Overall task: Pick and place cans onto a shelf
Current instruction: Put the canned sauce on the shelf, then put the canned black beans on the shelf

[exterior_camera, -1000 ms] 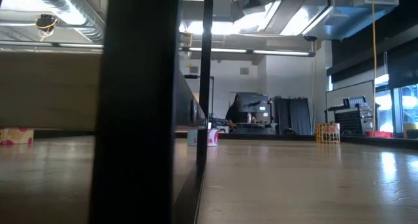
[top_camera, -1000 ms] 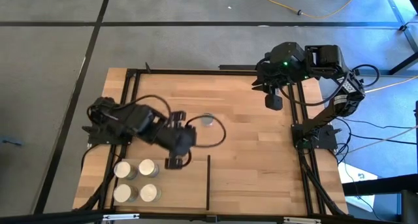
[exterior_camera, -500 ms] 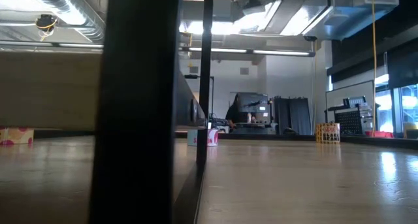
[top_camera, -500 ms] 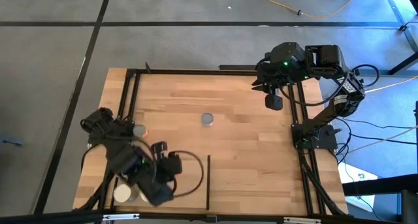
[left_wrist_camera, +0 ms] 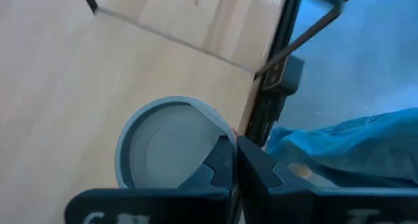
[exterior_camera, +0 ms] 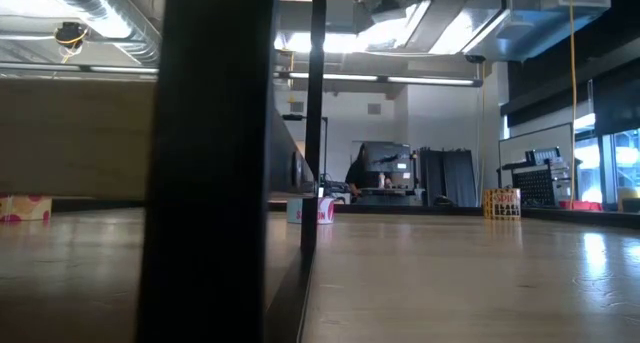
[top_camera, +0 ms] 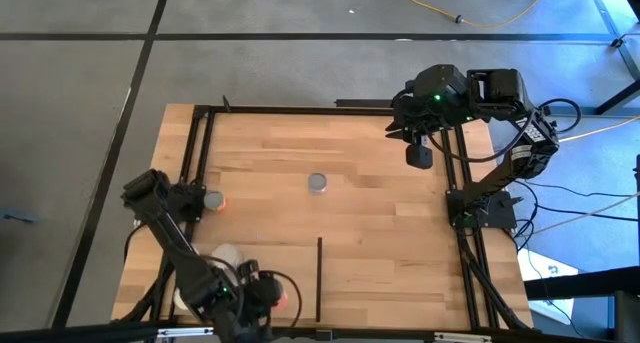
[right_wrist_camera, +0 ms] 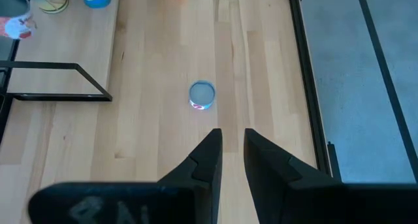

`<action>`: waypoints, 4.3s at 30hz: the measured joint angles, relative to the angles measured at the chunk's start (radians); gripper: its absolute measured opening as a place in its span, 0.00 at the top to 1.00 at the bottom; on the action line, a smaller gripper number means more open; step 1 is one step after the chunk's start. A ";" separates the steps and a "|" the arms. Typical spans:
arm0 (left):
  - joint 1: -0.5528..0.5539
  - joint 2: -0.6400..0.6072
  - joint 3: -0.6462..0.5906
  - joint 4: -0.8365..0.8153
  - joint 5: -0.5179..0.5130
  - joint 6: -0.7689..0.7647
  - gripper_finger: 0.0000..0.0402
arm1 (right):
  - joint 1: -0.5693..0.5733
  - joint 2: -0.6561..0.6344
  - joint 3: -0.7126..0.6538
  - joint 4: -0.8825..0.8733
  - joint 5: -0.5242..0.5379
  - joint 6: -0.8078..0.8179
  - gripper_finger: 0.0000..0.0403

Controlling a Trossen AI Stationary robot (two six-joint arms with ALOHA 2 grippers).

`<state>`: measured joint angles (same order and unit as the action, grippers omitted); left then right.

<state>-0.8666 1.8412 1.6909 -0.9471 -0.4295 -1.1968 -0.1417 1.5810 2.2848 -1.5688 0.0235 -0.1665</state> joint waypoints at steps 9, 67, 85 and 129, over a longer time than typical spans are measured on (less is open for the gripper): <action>-0.038 0.000 -0.146 0.070 0.001 -0.132 1.00 | 0.000 0.000 0.000 0.000 0.000 -0.001 0.83; -0.014 0.064 -0.185 0.202 0.115 -0.122 0.86 | 0.000 0.000 0.000 -0.003 0.001 0.001 0.83; 0.012 0.060 -0.112 0.099 0.137 -0.083 0.87 | 0.000 0.000 0.000 -0.002 0.001 -0.006 0.83; 0.010 0.024 0.249 -0.623 -0.544 -0.241 0.86 | -0.329 -0.102 -0.428 0.077 0.133 0.268 0.83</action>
<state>-0.8567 1.8657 1.9404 -1.5703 -0.9733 -1.4375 -0.4709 1.4787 1.8565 -1.4920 0.1568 0.1017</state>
